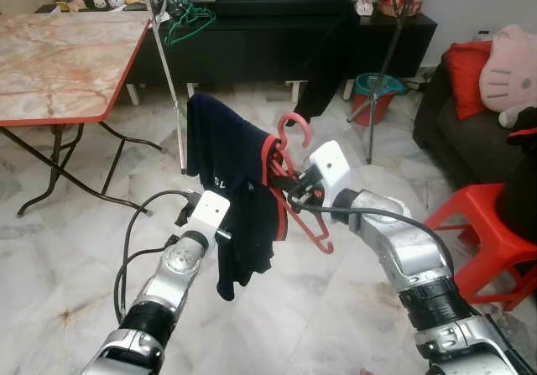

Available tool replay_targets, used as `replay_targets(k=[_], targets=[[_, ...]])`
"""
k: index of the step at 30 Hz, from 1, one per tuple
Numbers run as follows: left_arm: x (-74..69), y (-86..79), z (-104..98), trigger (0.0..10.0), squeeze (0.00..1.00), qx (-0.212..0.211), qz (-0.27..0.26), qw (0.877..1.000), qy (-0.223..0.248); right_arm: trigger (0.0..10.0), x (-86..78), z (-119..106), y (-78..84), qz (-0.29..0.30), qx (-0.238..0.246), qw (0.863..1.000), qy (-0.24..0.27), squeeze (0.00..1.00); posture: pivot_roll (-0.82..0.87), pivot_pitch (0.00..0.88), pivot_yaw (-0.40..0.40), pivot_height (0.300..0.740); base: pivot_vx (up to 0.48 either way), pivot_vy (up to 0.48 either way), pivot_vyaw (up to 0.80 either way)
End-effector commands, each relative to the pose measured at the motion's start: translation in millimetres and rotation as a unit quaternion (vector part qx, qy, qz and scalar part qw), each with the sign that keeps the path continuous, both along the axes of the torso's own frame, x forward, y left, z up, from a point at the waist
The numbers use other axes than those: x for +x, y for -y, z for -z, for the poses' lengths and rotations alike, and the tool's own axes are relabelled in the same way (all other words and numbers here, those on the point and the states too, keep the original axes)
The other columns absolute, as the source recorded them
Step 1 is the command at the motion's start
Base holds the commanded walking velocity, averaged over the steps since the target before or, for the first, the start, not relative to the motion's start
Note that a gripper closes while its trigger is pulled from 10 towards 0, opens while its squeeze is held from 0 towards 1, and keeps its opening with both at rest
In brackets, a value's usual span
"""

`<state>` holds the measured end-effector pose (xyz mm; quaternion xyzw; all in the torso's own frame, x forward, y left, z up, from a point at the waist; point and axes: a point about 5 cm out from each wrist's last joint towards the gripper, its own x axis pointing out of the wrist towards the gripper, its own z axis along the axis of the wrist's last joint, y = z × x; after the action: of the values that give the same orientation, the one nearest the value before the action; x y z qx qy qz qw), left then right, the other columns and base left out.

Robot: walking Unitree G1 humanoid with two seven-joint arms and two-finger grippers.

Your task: Hang hanger

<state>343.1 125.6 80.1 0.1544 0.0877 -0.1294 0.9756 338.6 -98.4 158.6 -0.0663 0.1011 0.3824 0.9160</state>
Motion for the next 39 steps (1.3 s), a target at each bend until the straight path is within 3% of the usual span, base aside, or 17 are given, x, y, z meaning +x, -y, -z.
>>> replay_targets(k=[1, 9, 14, 20, 23, 29, 39], targets=[[4.9, -0.4, -4.5, 10.0, 0.0, -0.003, -0.002, 1.0, 0.003, 0.0, -1.4, -16.0, -3.4, -0.011, 0.009, 0.999, 0.033, 0.0, -0.22, 0.0, 0.011, 0.74, 0.0, 0.0, 0.0], [13.0, 2.7, -10.4, 10.0, 0.0, -0.025, -0.01, 1.0, 0.003, 0.0, -2.5, -16.4, -4.2, -0.012, 0.01, 0.999, 0.032, 0.0, -0.22, 0.0, 0.013, 0.74, 0.0, 0.0, 0.0], [18.9, -2.3, -16.2, 10.0, 0.0, -0.024, -0.054, 0.998, 0.022, 0.0, -3.0, -16.8, -3.6, -0.012, 0.009, 0.999, 0.032, 0.0, -0.23, 0.008, 0.012, 0.74, 0.0, 0.0, 0.0], [21.2, -0.7, -18.8, 10.0, 0.0, -0.046, -0.071, 0.996, 0.032, 0.0, -3.1, -17.1, -3.3, -0.012, 0.01, 0.999, 0.032, 0.0, -0.23, 0.013, 0.012, 0.74, 0.0, 0.0, 0.0], [21.0, 4.3, -18.0, 10.0, 0.0, -0.069, -0.06, 0.995, 0.026, 0.0, -2.8, -17.8, -3.7, -0.013, 0.01, 0.999, 0.033, 0.0, -0.23, 0.016, 0.012, 0.74, 0.0, 0.0, 0.0], [18.2, 19.3, -16.3, 10.0, 0.0, -0.072, 0.0, 0.997, 0.02, 0.0, -3.8, -17.9, -4.0, -0.017, 0.01, 0.999, 0.032, 0.0, -0.23, 0.017, 0.012, 0.74, 0.0, 0.0, 0.0], [21.0, 11.2, -14.3, 10.0, 0.0, -0.054, -0.036, 0.998, 0.015, 0.0, -7.7, -18.6, -4.4, -0.026, 0.007, 0.999, 0.033, 0.0, -0.24, 0.02, 0.012, 0.74, 0.0, 0.0, 0.0]])
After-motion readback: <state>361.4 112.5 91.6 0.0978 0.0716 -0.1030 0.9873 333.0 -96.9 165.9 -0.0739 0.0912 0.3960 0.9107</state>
